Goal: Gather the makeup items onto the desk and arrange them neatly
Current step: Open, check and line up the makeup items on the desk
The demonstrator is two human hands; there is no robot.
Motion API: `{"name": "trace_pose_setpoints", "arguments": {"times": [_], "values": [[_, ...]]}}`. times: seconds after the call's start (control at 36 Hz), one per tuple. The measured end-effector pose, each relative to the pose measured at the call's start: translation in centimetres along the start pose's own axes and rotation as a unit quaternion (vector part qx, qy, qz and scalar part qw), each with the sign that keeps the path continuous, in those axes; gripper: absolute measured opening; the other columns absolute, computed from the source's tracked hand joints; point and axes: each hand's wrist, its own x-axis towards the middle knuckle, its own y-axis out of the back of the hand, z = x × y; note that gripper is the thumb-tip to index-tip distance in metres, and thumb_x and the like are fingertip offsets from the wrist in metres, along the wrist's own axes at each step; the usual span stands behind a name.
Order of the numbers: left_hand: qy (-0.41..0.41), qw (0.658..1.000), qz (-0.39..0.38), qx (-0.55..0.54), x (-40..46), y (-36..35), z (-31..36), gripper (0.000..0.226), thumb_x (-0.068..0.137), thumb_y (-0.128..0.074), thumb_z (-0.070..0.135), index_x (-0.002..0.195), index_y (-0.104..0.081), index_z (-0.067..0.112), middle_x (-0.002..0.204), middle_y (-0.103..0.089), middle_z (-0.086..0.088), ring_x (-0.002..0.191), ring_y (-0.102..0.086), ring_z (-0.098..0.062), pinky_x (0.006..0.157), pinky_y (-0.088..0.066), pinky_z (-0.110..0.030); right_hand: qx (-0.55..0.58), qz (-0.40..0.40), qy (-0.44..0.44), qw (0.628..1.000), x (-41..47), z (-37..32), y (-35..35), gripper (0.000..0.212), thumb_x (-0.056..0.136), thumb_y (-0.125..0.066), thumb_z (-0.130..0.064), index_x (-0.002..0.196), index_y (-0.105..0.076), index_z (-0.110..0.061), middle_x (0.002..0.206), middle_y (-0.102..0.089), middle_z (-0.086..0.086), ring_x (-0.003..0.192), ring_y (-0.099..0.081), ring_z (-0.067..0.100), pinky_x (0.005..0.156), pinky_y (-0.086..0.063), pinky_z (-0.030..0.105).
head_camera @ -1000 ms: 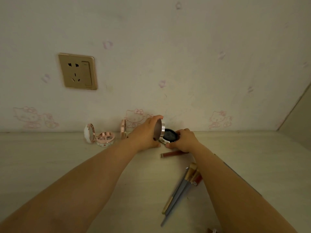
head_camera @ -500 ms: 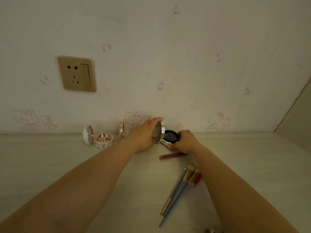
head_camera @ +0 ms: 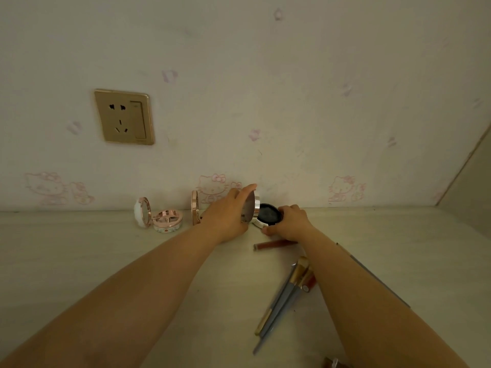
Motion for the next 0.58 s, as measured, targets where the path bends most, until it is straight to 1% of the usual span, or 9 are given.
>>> {"name": "trace_pose_setpoints", "arguments": {"times": [0.06, 0.17, 0.22, 0.28, 0.33, 0.39, 0.44, 0.5, 0.58], "values": [[0.002, 1.0, 0.006, 0.004, -0.2, 0.2, 0.2, 0.087, 0.081, -0.061, 0.02, 0.148, -0.006, 0.03, 0.131, -0.04, -0.008, 0.088, -0.056, -0.025, 0.064, -0.043, -0.031, 0.005, 0.005, -0.001, 1.0, -0.4, -0.1, 0.1, 0.07, 0.071, -0.072, -0.051, 0.125, -0.048, -0.013, 0.123, -0.048, 0.011, 0.113, -0.045, 0.026, 0.092, -0.041, 0.032], [0.02, 0.999, 0.018, -0.029, -0.9, 0.5, 0.8, 0.084, 0.083, -0.059, 0.019, 0.149, -0.007, 0.026, 0.134, -0.039, -0.008, 0.093, -0.057, -0.027, 0.068, -0.047, -0.034, 0.048, 0.011, 0.0, 0.999, -2.0, -0.2, 0.4, 0.083, 0.079, -0.07, -0.043, 0.143, -0.029, -0.009, 0.141, -0.038, 0.013, 0.129, -0.038, 0.029, 0.102, -0.036, 0.034], [0.04, 0.997, 0.033, -0.058, -1.7, 0.9, 1.3, 0.081, 0.084, -0.058, 0.02, 0.149, -0.01, 0.024, 0.136, -0.037, -0.01, 0.101, -0.056, -0.029, 0.073, -0.045, -0.034, 0.069, 0.031, 0.007, 0.997, -3.2, -0.3, 0.5, 0.079, 0.083, -0.066, -0.041, 0.145, -0.027, -0.01, 0.144, -0.036, 0.016, 0.132, -0.035, 0.031, 0.106, -0.032, 0.035], [0.064, 0.994, 0.059, -0.069, -3.0, 1.4, 1.8, 0.074, 0.085, -0.057, 0.022, 0.147, -0.018, 0.022, 0.136, -0.04, -0.009, 0.107, -0.055, -0.028, 0.085, -0.044, -0.038, 0.067, 0.062, 0.014, 0.996, -4.6, -0.2, 0.6, 0.066, 0.089, -0.059, -0.034, 0.144, -0.029, -0.011, 0.143, -0.037, 0.016, 0.132, -0.033, 0.032, 0.106, -0.03, 0.035], [0.075, 0.992, 0.089, -0.058, -4.5, 1.7, 2.1, 0.063, 0.085, -0.057, 0.022, 0.142, -0.029, 0.021, 0.131, -0.044, -0.005, 0.105, -0.057, -0.026, 0.091, -0.041, -0.041, 0.068, 0.105, 0.028, 0.992, -6.0, -0.2, 0.8, 0.053, 0.093, -0.054, -0.024, 0.141, -0.035, -0.012, 0.139, -0.041, 0.014, 0.129, -0.034, 0.03, 0.104, -0.03, 0.033], [0.066, 0.99, 0.101, -0.073, -6.1, 1.8, 2.5, 0.053, 0.084, -0.057, 0.021, 0.134, -0.04, 0.019, 0.119, -0.051, -0.003, 0.098, -0.058, -0.024, 0.086, -0.047, -0.04, 0.077, 0.145, 0.049, 0.985, -7.5, -0.2, 0.9, 0.043, 0.093, -0.051, -0.018, 0.135, -0.044, -0.012, 0.134, -0.045, 0.012, 0.125, -0.038, 0.028, 0.102, -0.032, 0.032], [0.062, 0.989, 0.088, -0.106, -7.7, 1.7, 2.9, 0.041, 0.083, -0.059, 0.02, 0.123, -0.049, 0.018, 0.106, -0.056, 0.001, 0.09, -0.058, -0.02, 0.079, -0.049, -0.038, 0.091, 0.169, 0.063, 0.979, -9.1, -0.4, 1.0, 0.034, 0.094, -0.05, -0.016, 0.128, -0.052, -0.012, 0.128, -0.051, 0.01, 0.121, -0.043, 0.026, 0.099, -0.034, 0.031], [0.066, 0.986, 0.072, -0.132, -9.5, 1.6, 3.7, 0.03, 0.085, -0.059, 0.021, 0.114, -0.056, 0.021, 0.097, -0.059, 0.006, 0.082, -0.057, -0.014, 0.073, -0.049, -0.032, 0.106, 0.185, 0.065, 0.975, -10.8, -0.6, 1.1, 0.028, 0.094, -0.05, -0.016, 0.121, -0.058, -0.013, 0.122, -0.056, 0.009, 0.115, -0.048, 0.026, 0.097, -0.036, 0.031], [0.076, 0.985, 0.055, -0.145, -12.1, 1.3, 4.9, 0.019, 0.085, -0.059, 0.024, 0.104, -0.062, 0.025, 0.088, -0.06, 0.012, 0.081, -0.059, -0.011, 0.074, -0.049, -0.028, 0.121, 0.195, 0.06, 0.971, -13.5, -0.7, 1.3, 0.023, 0.094, -0.05, -0.017, 0.113, -0.063, -0.017, 0.114, -0.06, 0.005, 0.109, -0.05, 0.023, 0.09, -0.036, 0.026]]}}
